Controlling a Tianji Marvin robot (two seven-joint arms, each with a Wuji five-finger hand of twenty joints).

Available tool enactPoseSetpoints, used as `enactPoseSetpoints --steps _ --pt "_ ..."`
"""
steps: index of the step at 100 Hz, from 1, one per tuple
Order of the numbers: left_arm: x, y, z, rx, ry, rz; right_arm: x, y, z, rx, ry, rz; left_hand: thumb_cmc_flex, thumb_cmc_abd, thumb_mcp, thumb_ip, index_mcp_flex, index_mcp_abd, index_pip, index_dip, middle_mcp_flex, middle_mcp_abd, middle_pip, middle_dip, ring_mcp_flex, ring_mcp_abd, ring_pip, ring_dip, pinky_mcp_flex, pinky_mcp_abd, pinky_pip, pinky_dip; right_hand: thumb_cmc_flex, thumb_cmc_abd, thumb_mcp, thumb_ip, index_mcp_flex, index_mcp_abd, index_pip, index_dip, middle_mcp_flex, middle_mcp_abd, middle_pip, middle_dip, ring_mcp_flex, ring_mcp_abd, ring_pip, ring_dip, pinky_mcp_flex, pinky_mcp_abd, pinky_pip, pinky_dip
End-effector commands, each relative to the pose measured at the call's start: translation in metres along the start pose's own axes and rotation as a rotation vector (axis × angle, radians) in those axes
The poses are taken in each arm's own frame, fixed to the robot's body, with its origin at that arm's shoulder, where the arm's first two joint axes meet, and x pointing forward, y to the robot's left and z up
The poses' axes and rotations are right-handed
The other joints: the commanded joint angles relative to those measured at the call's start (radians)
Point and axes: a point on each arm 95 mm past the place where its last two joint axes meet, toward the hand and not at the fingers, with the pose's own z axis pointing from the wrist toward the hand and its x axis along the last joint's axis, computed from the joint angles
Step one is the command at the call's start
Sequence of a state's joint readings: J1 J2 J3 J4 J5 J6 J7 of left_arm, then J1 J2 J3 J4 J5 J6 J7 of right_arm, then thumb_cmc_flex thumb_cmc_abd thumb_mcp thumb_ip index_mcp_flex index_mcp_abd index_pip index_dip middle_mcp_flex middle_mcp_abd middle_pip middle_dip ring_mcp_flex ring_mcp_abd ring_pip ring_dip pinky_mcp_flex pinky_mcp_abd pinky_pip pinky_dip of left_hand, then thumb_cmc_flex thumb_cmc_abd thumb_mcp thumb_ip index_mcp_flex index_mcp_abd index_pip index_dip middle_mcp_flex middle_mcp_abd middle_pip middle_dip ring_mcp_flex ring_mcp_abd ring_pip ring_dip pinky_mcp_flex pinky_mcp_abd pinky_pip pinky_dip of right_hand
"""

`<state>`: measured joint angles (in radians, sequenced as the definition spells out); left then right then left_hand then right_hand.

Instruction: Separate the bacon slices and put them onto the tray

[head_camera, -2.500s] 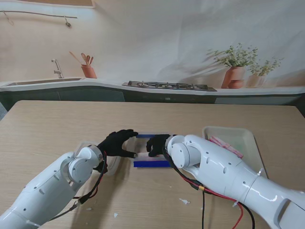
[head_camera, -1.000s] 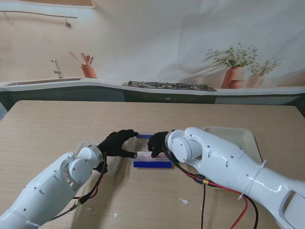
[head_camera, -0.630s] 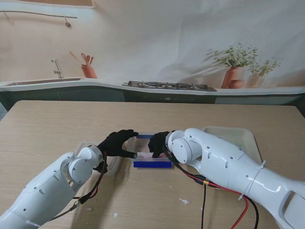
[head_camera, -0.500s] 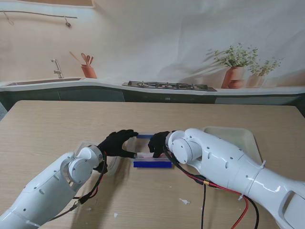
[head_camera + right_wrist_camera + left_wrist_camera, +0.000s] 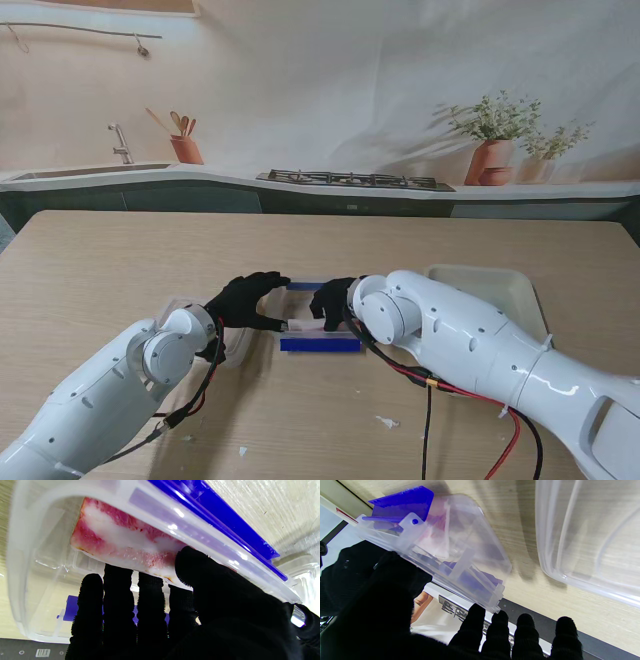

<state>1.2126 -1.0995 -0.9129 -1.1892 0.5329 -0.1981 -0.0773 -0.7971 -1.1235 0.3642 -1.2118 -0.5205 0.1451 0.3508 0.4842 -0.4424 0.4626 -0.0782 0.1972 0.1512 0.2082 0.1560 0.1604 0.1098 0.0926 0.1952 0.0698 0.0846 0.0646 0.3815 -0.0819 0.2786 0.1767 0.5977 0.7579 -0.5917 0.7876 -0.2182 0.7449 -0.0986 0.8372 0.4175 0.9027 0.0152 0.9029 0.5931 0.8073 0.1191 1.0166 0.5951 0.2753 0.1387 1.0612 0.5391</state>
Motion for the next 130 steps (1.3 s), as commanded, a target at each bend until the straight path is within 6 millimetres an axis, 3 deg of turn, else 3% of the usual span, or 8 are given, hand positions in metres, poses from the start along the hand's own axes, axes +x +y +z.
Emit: enactPoseSetpoints --steps 1,18,49,89,130 --pt "-0.003 0.013 -0.003 -0.042 -0.012 0.0 0.006 -0.005 0.003 0.008 0.01 0.001 0.054 -0.06 0.01 0.014 0.001 0.043 0.003 0.007 -0.004 -0.043 0.008 0.009 -0.035 -0.024 -0.02 -0.009 -0.007 0.002 -0.035 0.021 0.073 -0.02 0.053 -0.025 0.059 -0.075 0.076 0.013 0.04 -0.008 0.028 0.014 0.052 -0.015 0.036 0.009 0.011 0.02 0.039 -0.002" --pt "-0.004 0.013 -0.004 -0.039 -0.012 -0.002 0.005 -0.005 0.005 -0.017 0.014 -0.012 0.054 -0.062 0.009 0.014 0.002 0.043 0.003 0.007 -0.003 -0.042 0.009 0.009 -0.035 -0.024 -0.02 -0.009 -0.007 0.002 -0.035 0.021 0.078 -0.028 0.07 -0.027 0.083 -0.094 0.102 0.035 0.063 -0.002 0.037 0.029 0.069 -0.013 0.053 0.018 0.019 0.019 0.049 -0.003" --pt "-0.003 0.013 -0.003 -0.038 -0.008 -0.004 0.007 -0.001 0.0 -0.034 0.018 -0.022 0.052 -0.062 0.01 0.014 0.001 0.042 0.003 0.007 -0.004 -0.044 0.008 0.008 -0.034 -0.025 -0.02 -0.01 -0.007 0.001 -0.036 0.02 0.083 -0.028 0.109 -0.018 0.082 -0.043 0.114 0.074 0.059 0.042 0.045 0.076 0.067 0.007 0.076 0.034 -0.003 0.03 0.049 -0.005" --pt "-0.004 0.012 -0.005 -0.032 -0.01 -0.001 0.01 0.003 -0.004 -0.053 0.023 -0.031 0.053 -0.064 0.011 0.014 0.001 0.043 0.003 0.007 -0.004 -0.042 0.008 0.008 -0.035 -0.025 -0.02 -0.01 -0.006 0.0 -0.035 0.02 0.086 -0.029 0.121 -0.014 0.082 -0.031 0.113 0.101 0.059 0.056 0.052 0.096 0.067 0.012 0.092 0.043 -0.006 0.032 0.052 -0.001" --pt "-0.003 0.011 -0.005 -0.03 -0.008 -0.002 0.01 0.021 -0.03 -0.129 0.042 -0.081 0.054 -0.063 0.01 0.014 -0.001 0.042 0.002 0.007 -0.005 -0.043 0.007 0.009 -0.034 -0.027 -0.02 -0.011 -0.005 0.0 -0.035 0.02 0.084 -0.034 0.145 -0.01 0.08 -0.014 0.115 0.124 0.057 0.071 0.062 0.114 0.068 0.016 0.111 0.055 -0.003 0.034 0.056 0.005"
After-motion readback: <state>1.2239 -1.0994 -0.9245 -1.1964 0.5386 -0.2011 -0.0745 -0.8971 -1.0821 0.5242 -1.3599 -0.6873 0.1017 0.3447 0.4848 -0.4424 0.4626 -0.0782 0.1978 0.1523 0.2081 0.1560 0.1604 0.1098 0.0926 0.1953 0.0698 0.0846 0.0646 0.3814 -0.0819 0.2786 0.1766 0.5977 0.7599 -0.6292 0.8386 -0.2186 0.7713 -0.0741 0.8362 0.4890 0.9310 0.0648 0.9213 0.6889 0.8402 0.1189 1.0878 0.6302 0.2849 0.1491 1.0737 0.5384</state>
